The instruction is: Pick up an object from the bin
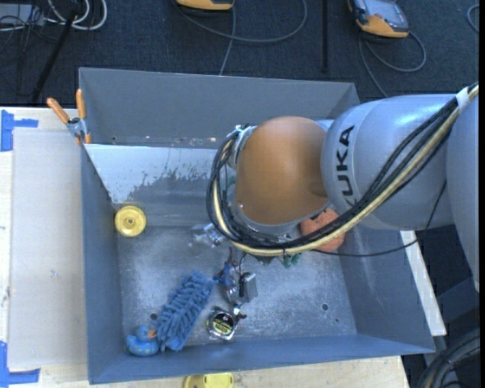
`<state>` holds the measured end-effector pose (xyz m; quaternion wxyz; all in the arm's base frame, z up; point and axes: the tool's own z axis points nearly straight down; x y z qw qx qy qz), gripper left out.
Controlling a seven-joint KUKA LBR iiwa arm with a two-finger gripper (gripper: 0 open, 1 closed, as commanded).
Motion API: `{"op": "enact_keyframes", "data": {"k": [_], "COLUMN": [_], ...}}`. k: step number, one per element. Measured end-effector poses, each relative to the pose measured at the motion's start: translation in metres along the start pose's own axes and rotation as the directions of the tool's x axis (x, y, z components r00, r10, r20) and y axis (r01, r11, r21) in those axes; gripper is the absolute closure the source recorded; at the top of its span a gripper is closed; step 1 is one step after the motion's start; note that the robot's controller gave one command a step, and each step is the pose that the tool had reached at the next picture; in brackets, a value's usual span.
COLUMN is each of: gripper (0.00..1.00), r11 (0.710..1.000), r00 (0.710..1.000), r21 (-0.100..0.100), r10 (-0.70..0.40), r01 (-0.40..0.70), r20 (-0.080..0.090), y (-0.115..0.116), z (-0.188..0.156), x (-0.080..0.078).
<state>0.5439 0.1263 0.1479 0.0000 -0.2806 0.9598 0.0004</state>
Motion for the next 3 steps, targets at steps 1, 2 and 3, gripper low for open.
{"op": "enact_keyframes", "data": {"k": [1,2,3], "gripper": [0.00,0.00,1.00], "r11": [1.000,0.998,0.961], "r00": [1.000,0.998,0.961], "r21": [-0.001,0.001,-0.001], "r10": [0.001,-0.056,-0.278], "r01": [-0.001,0.056,0.278], "r20": [0.000,0.001,-0.001], "y": [0.000,0.026,0.029], "z": [0.001,0.020,0.035], "x": [0.000,-0.003,0.014]}}
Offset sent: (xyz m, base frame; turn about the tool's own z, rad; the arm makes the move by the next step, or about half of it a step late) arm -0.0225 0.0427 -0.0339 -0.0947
